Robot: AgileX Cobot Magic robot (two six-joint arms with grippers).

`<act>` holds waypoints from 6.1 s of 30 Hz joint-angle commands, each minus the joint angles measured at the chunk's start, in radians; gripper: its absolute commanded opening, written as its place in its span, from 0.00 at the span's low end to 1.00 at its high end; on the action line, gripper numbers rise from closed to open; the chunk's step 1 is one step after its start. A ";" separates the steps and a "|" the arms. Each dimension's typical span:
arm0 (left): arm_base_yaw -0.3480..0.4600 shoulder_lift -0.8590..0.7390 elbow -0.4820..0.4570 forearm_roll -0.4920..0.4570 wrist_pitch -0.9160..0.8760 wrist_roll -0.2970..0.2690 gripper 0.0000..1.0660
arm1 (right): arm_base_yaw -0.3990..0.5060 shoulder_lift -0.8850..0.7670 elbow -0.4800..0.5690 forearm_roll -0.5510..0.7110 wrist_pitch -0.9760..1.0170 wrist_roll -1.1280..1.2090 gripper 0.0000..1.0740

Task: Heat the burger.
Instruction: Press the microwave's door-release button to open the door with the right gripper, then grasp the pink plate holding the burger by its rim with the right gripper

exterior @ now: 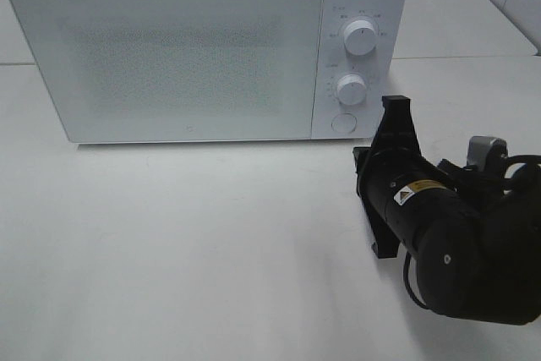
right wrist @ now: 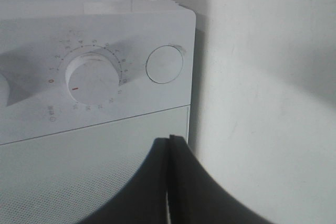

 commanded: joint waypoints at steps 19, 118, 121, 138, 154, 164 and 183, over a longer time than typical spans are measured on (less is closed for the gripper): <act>-0.001 -0.023 0.000 -0.001 -0.013 -0.007 0.94 | -0.174 0.116 -0.198 -0.136 0.117 -0.025 0.00; -0.001 -0.023 0.000 -0.001 -0.013 -0.007 0.94 | -0.267 0.169 -0.372 -0.087 0.293 -0.280 0.01; -0.001 -0.023 0.000 -0.001 -0.013 -0.007 0.94 | -0.267 0.119 -0.347 -0.087 0.393 -0.389 0.01; -0.001 -0.023 0.000 -0.001 -0.013 -0.007 0.94 | -0.268 -0.114 -0.260 -0.095 0.730 -0.868 0.03; -0.001 -0.023 0.000 -0.001 -0.013 -0.007 0.94 | -0.268 -0.266 -0.260 -0.432 1.223 -1.132 0.04; -0.001 -0.023 0.000 -0.001 -0.013 -0.007 0.94 | -0.268 -0.377 -0.274 -0.748 1.459 -1.165 0.06; -0.001 -0.016 0.000 -0.002 -0.013 -0.007 0.94 | -0.457 -0.458 -0.318 -1.023 1.933 -1.349 0.59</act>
